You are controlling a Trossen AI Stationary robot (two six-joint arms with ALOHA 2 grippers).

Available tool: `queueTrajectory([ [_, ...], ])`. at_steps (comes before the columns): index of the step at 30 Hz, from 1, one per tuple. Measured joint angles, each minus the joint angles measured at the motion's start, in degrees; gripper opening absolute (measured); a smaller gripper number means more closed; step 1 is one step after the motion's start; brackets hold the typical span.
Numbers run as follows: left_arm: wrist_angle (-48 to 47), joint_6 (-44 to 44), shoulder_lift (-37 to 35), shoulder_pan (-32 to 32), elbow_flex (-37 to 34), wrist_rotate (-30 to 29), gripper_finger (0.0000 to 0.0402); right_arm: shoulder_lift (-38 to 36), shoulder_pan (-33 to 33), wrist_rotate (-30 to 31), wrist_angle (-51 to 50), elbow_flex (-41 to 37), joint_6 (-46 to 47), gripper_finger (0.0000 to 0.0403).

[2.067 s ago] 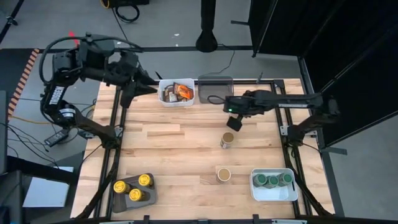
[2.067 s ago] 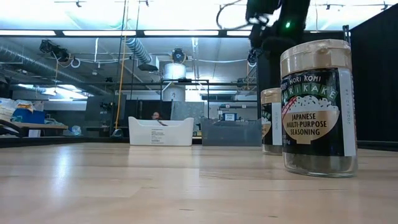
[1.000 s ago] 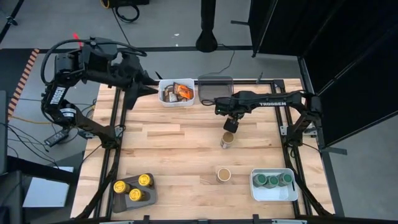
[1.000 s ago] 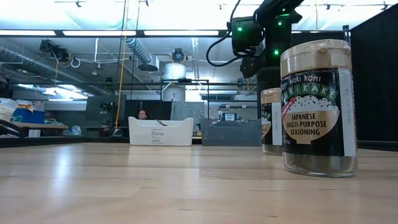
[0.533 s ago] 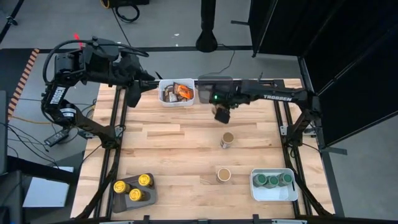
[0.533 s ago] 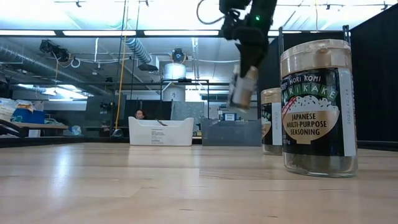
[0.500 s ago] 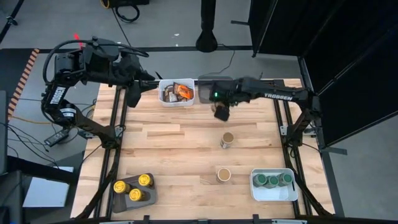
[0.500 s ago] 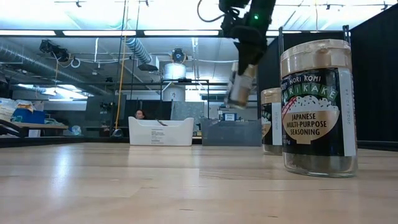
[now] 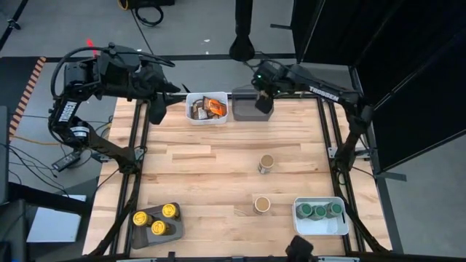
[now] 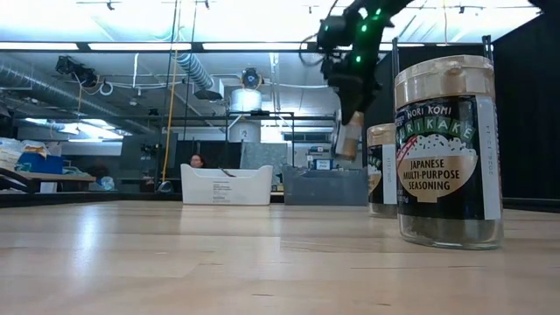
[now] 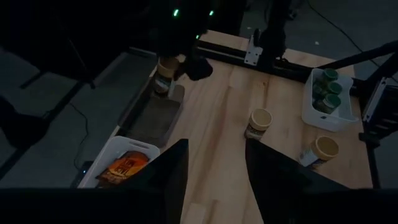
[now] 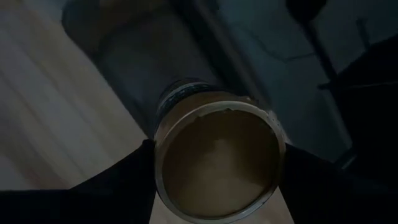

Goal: Sort spices by type
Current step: Put the brown seasoning bottle into the top black bin

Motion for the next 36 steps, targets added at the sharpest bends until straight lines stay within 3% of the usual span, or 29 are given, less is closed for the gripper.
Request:
queueTrajectory([
  [11, 0.1, -1.6, 0.3, 0.0, 0.0, -1.2, 0.0163, 12.5, -1.6, -0.8, -2.0, 0.7, -8.3, 0.0284],
  [18, 0.0, -3.1, 0.3, 0.0, 0.0, -1.2, 0.0163, 13.8, -1.6, -1.3, -1.3, 1.0, -11.8, 0.0285],
  [22, 0.0, -3.1, 0.3, 0.0, 0.0, -1.2, 0.0163, 13.6, -1.6, -1.7, -1.8, 1.8, -14.1, 0.0363],
  [24, 0.0, -3.1, 0.3, 0.0, 0.0, -1.2, 0.0163, 13.6, -1.6, -1.7, -2.9, 4.3, -14.1, 0.0382],
  [30, -0.1, -3.1, 0.3, 0.0, 0.0, -1.4, 0.0163, 13.2, -1.5, -3.0, -6.6, 14.0, -16.5, 0.0321],
  [32, -0.4, -3.1, 0.3, 0.0, 0.0, -1.4, 0.0163, 13.1, -1.0, -6.1, -10.2, 19.4, -16.6, 0.0308],
  [36, -0.8, -3.1, 0.3, 0.0, 0.0, -1.4, 0.0163, 12.8, 2.0, -19.3, -20.9, 28.6, -12.0, 0.0309],
])
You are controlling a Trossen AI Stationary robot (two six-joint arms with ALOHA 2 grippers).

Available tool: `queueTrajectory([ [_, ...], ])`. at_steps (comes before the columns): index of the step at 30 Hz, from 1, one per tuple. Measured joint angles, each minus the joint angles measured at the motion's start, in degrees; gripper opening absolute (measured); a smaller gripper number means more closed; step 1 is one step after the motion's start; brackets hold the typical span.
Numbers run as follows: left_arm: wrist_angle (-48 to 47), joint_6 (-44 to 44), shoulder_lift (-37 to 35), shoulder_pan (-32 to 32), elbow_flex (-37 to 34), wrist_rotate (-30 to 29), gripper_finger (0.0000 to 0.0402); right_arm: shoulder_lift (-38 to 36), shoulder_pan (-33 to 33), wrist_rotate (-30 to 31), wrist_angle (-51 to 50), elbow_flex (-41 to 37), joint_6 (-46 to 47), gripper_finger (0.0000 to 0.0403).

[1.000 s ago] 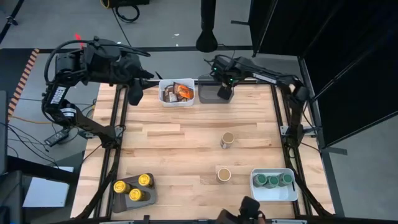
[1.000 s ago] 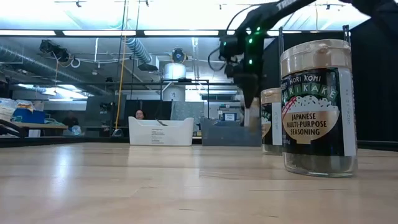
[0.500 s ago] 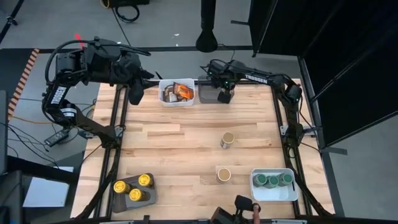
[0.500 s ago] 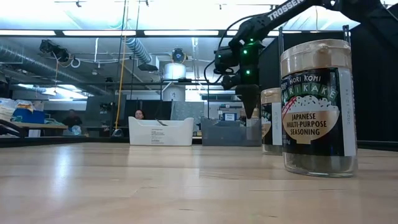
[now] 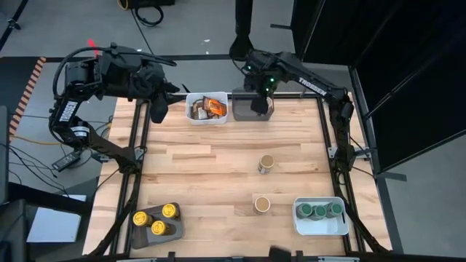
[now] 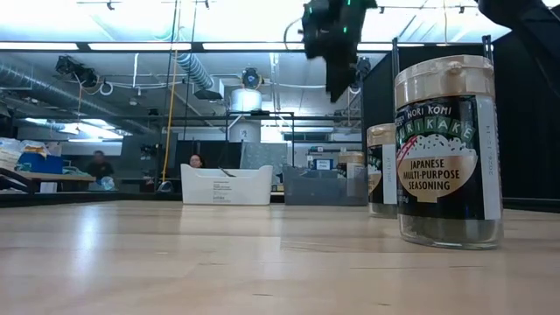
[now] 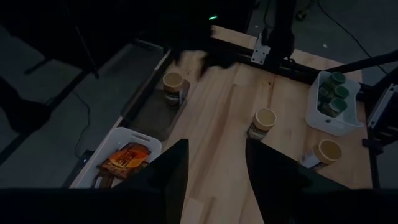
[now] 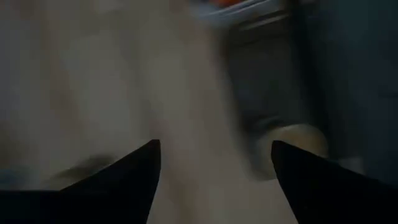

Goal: Sort spices by type
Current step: Put the brown seasoning bottle into the top black bin

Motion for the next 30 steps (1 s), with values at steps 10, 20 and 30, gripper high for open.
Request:
queueTrajectory([
  [10, -6.6, 0.0, 0.0, 0.0, 0.0, 0.0, 0.0163, -3.8, 21.0, -0.5, -5.1, -3.4, 3.2, 0.0330],
  [20, -8.6, 0.0, 0.0, 0.0, 0.0, 0.0, 0.0163, -13.5, 32.3, 5.4, -4.3, -21.6, 12.7, 0.0337],
  [30, -8.6, 1.4, 0.0, 0.0, 0.0, 0.0, 0.0163, -24.6, 32.2, 6.5, 20.2, -44.6, 16.5, 0.0349],
])
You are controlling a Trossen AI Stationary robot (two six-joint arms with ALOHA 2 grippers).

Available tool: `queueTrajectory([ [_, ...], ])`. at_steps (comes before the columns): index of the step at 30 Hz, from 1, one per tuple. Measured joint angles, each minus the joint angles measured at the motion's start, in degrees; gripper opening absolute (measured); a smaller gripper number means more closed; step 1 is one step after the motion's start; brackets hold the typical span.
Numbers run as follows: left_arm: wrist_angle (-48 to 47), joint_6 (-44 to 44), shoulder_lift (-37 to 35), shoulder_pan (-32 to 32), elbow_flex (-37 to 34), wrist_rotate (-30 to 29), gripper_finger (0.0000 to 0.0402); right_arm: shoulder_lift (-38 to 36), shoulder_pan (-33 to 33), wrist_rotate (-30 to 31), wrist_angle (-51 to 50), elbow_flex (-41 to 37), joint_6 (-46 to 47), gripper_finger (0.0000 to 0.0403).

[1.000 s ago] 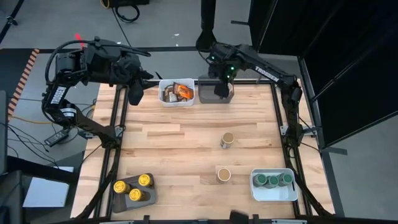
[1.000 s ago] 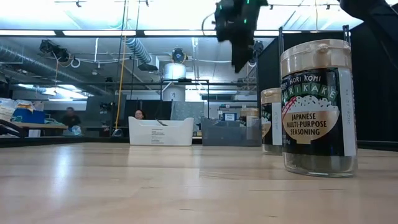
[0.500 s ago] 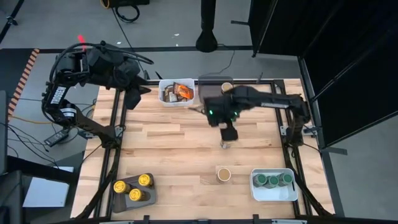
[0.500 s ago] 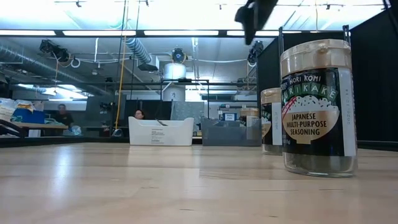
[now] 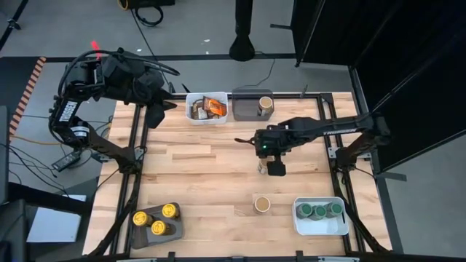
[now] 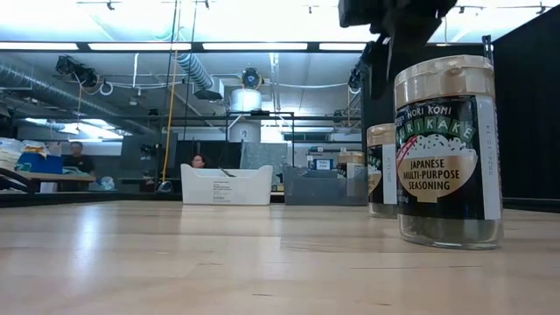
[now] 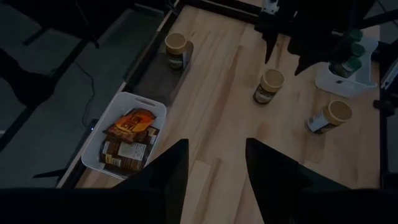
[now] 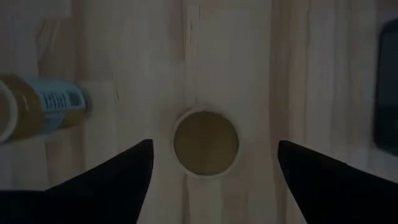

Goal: Sort spices by type
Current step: Put the brown seasoning bottle into the top black bin

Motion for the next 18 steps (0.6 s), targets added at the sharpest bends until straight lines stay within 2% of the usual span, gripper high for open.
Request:
queueTrajectory([
  [5, 0.0, -0.3, 0.0, 0.0, 0.0, 0.0, 0.0163, 1.2, 0.5, -1.2, 0.9, -2.5, -0.2, 0.0356],
  [14, 0.1, -1.8, 0.0, 0.0, 0.0, 0.0, 0.0163, 4.8, -0.5, 0.1, 3.8, -3.3, -0.9, 0.0359],
  [18, 0.1, -2.8, 0.0, 0.0, 0.0, 0.0, 0.0163, 5.9, -0.9, -1.8, 3.3, -3.4, -0.5, 0.0360],
])
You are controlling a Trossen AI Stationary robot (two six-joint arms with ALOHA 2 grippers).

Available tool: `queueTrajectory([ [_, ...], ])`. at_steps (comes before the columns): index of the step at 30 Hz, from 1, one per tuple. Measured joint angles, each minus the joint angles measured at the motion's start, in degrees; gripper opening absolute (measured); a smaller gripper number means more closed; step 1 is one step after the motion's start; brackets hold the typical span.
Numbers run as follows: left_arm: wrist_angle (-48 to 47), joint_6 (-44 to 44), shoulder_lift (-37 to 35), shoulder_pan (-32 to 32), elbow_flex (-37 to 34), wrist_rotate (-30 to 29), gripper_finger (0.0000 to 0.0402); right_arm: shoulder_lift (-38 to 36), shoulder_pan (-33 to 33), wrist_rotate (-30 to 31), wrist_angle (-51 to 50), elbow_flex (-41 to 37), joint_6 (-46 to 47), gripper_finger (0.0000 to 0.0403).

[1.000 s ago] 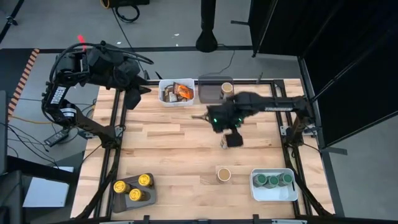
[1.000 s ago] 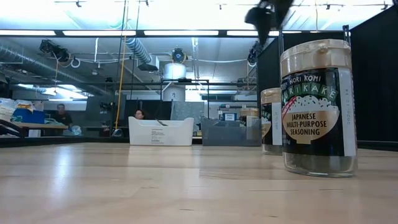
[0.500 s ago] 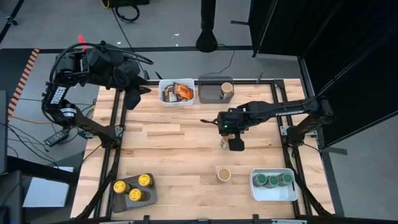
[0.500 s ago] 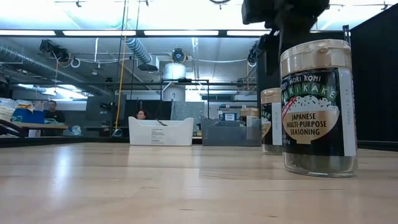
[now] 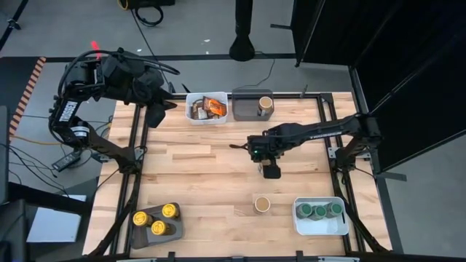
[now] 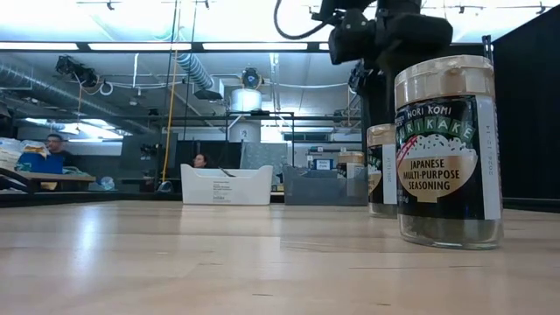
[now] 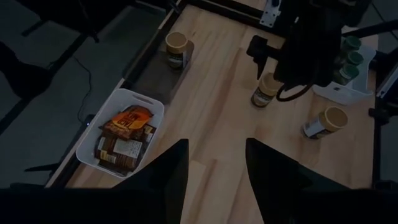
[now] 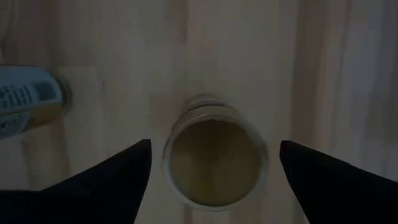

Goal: Sort spices by type
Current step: Put the brown seasoning bottle into the top black bin

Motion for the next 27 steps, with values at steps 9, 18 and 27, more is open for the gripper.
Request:
queueTrajectory([
  [9, -0.1, -0.1, 0.0, 0.0, 0.0, 0.0, 0.0163, 0.9, 0.3, 0.9, 0.1, -0.9, 0.3, 0.0350],
  [18, 0.0, -0.1, 0.0, 0.0, 0.0, 0.0, 0.0163, 0.7, 0.0, 1.0, 3.8, -5.9, 1.0, 0.0287],
  [27, 0.0, 0.2, 0.0, 0.0, 0.0, 0.0, 0.0163, 0.5, 0.5, 4.5, 3.9, -5.4, 0.8, 0.0284],
])
